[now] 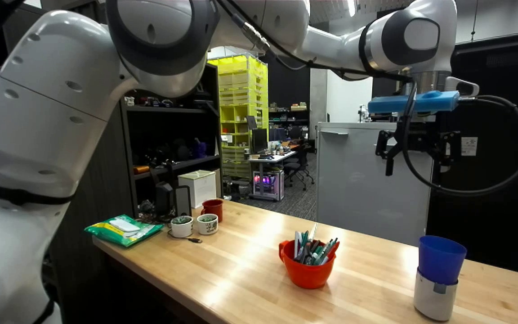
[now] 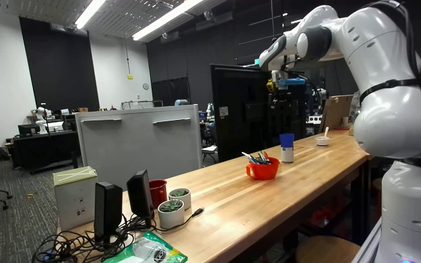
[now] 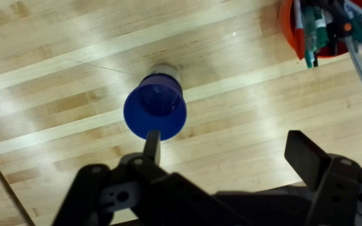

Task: Put the blue cup in the white cup

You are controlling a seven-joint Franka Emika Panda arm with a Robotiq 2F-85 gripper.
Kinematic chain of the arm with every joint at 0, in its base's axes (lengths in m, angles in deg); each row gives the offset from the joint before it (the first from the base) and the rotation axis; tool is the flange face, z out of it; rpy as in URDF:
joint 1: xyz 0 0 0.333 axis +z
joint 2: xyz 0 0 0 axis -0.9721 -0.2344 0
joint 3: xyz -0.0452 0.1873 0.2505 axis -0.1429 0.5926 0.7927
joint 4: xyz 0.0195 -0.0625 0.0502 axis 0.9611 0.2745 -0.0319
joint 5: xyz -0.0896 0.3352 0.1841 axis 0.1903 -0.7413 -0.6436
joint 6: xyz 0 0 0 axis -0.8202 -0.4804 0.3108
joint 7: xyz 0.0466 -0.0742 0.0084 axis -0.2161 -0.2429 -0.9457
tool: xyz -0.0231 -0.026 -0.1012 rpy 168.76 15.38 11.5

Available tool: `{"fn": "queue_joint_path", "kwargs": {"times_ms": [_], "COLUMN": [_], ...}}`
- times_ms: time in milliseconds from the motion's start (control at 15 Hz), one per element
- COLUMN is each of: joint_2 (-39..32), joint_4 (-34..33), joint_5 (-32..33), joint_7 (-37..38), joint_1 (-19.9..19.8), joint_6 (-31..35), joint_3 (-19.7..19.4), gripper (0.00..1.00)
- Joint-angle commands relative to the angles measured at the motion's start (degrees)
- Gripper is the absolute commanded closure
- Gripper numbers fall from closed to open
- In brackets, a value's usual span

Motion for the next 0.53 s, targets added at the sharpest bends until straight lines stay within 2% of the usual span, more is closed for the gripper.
{"fn": "queue_joint_path", "kwargs": {"times_ms": [0,200,267,467], "joint_2": [3.3,4.4,2.1,2.6], "joint_4": [1.4,1.6,0.0,0.0], "joint_5": [0.4,0.5,0.0,0.0], "joint_7": [-6.5,-9.5,-7.4,-8.5], "joint_1": [0.5,0.9,0.5,0.7], "joint_6": [-4.6,-6.3,-4.7,-5.5], "joint_3": [1.3,1.8,1.4,1.6], "gripper": [0.00,0.00,0.00,0.00]}}
